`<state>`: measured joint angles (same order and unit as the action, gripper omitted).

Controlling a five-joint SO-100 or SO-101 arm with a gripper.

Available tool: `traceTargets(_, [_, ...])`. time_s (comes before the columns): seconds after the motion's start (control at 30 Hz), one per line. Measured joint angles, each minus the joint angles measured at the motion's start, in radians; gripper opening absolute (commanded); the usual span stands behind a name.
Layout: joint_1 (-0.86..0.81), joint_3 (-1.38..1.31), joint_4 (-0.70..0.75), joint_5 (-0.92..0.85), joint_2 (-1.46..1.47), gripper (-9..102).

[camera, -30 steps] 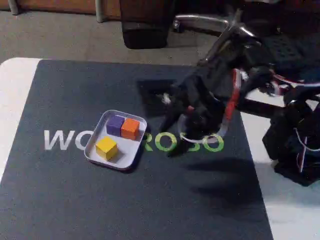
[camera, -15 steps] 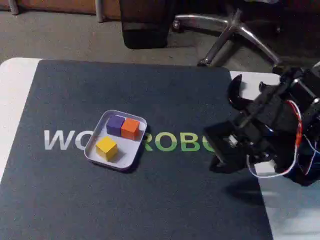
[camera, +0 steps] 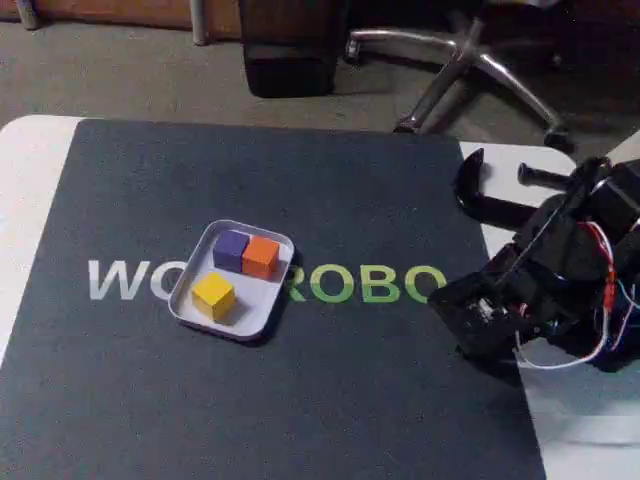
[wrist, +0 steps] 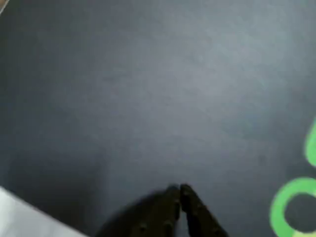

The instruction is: Move blocks one by one until all three blocks are in the tray.

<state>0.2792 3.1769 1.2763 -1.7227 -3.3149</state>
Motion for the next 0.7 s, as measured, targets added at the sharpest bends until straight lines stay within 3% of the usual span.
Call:
traceTargets(0.27, [-0.091,0.000,0.006,-0.044,0.002,-7])
traceTargets(0.7, [-0.103,0.000,0.006,-0.052,0.003,-7])
